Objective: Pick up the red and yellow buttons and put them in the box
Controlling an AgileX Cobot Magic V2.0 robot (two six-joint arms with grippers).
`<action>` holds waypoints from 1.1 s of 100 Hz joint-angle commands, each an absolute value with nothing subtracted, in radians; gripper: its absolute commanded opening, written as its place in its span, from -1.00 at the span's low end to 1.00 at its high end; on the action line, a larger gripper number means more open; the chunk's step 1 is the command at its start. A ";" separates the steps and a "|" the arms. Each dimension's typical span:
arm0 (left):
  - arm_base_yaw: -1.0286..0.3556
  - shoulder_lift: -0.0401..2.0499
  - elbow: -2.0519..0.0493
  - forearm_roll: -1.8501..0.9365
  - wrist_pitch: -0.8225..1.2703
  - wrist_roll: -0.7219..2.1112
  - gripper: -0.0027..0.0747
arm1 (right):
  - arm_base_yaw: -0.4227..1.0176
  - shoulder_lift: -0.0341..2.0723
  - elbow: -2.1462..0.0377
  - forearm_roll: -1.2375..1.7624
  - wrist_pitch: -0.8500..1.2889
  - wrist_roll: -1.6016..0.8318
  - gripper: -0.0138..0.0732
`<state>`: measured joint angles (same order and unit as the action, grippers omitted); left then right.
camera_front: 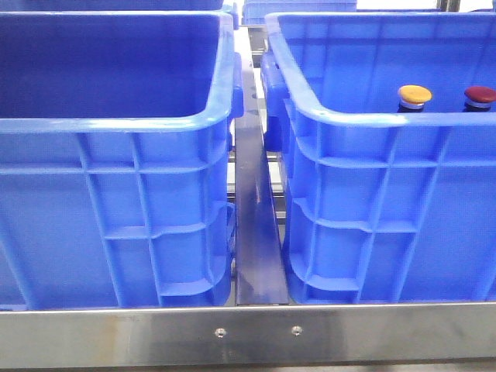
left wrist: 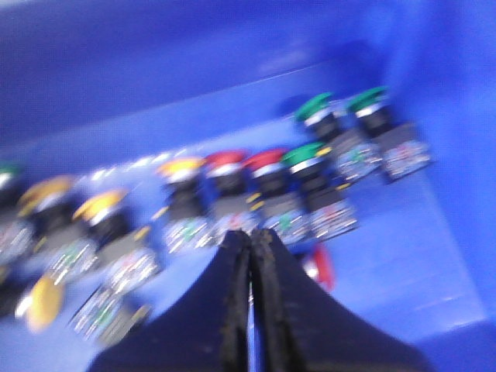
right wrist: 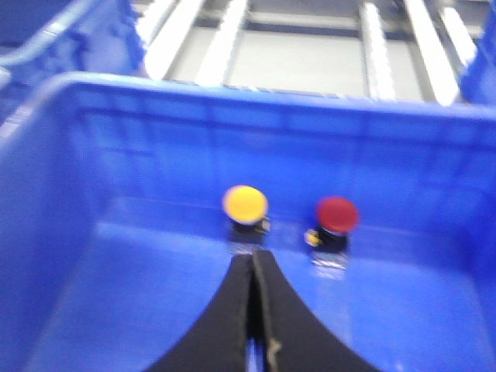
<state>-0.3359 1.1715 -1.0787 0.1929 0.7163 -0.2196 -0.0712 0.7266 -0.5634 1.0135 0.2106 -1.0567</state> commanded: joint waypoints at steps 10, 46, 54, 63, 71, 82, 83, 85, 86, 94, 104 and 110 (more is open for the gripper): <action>-0.259 0.989 -0.977 0.202 0.604 -0.239 -0.98 | 0.016 0.631 -0.571 1.022 0.155 -1.071 -0.91; -0.124 0.608 -0.727 0.202 0.506 -0.241 -0.98 | 0.027 0.434 -0.478 1.029 0.176 -1.071 -0.91; -0.115 0.521 -0.678 0.204 0.496 -0.241 -0.98 | 0.027 0.376 -0.449 1.029 0.176 -1.071 -0.91; -0.115 0.432 -0.631 0.204 0.488 -0.241 -0.98 | 0.027 0.321 -0.413 1.029 0.178 -1.071 -0.91; -0.115 0.362 -0.595 0.204 0.484 -0.241 -0.98 | 0.027 0.267 -0.380 1.029 0.193 -1.071 -0.91; -0.115 0.272 -0.552 0.206 0.482 -0.241 -0.98 | 0.027 0.198 -0.343 1.029 0.209 -1.071 -0.91; -0.115 0.267 -0.549 0.206 0.482 -0.241 -0.98 | 0.027 0.194 -0.339 1.029 0.212 -1.071 -0.91; -0.115 0.252 -0.542 0.206 0.482 -0.241 -0.98 | 0.027 0.182 -0.332 1.029 0.215 -1.071 -0.91; -0.115 0.247 -0.538 0.206 0.482 -0.241 -0.98 | 0.027 0.178 -0.330 1.029 0.218 -1.071 -0.91; -0.115 0.199 -0.523 0.209 0.482 -0.241 -0.98 | 0.027 0.141 -0.308 1.029 0.223 -1.071 -0.91; -0.115 0.170 -0.519 0.213 0.482 -0.241 -0.98 | 0.027 0.124 -0.297 1.029 0.227 -1.071 -0.91; -0.115 0.166 -0.519 0.218 0.482 -0.241 -0.98 | 0.027 0.123 -0.297 1.029 0.232 -1.071 -0.91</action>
<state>-0.1188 0.1610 -0.4952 0.2037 0.5678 -0.2294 0.0253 0.1152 -0.2749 1.0135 0.2619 -1.0631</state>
